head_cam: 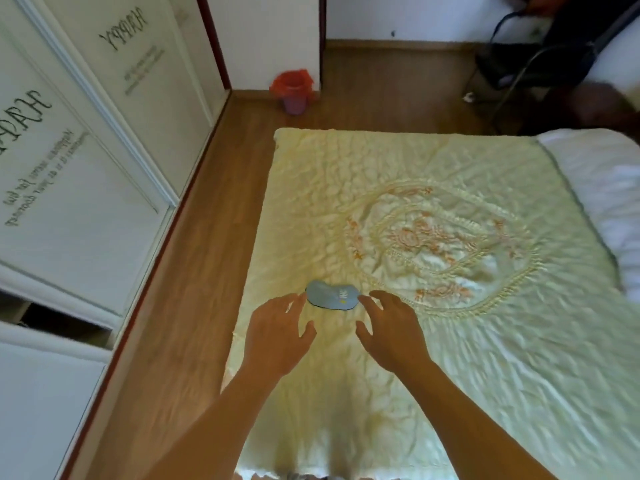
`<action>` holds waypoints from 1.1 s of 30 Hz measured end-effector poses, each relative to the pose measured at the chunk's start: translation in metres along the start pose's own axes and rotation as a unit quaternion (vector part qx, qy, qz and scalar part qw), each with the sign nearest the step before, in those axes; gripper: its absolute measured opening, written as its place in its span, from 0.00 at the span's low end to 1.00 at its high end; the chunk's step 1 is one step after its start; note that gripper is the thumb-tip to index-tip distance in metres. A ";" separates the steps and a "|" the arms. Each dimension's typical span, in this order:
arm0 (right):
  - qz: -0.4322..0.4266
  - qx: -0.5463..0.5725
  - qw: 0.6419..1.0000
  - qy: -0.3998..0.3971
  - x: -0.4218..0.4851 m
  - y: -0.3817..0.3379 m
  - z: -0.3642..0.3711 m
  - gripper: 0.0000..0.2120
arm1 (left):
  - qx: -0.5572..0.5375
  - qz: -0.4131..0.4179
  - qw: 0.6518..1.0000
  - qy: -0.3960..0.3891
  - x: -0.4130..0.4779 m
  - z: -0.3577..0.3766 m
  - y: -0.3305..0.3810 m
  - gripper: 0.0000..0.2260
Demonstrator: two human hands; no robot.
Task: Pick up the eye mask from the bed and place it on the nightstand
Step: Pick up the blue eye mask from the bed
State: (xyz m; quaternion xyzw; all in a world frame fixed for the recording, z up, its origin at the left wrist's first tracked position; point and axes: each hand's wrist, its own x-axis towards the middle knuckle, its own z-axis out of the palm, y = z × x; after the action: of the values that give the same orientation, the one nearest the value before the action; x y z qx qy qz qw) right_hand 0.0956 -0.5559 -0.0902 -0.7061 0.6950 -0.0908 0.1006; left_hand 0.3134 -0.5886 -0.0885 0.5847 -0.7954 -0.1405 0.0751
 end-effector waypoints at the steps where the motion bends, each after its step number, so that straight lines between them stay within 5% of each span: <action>1: 0.000 -0.002 1.000 0.001 0.008 0.004 0.006 0.22 | 0.001 0.002 1.000 -0.008 0.010 0.006 -0.005 0.24; 15: -0.023 -0.034 0.998 -0.040 0.125 0.096 0.225 0.32 | 0.056 0.113 0.991 -0.053 0.162 0.220 -0.106 0.26; 24: -0.006 -0.018 0.996 -0.087 0.156 0.139 0.365 0.40 | 0.106 0.186 0.974 -0.076 0.211 0.361 -0.145 0.36; 33: -0.019 -0.038 0.999 0.033 0.172 0.138 0.408 0.28 | 0.119 0.223 0.966 -0.048 0.232 0.394 -0.143 0.30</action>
State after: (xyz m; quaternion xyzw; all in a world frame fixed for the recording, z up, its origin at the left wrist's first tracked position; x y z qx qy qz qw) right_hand 0.0751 -0.7231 -0.5220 -0.7189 0.6876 -0.0892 0.0489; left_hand 0.2612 -0.7957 -0.5178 0.3899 -0.9193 -0.0527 -0.0040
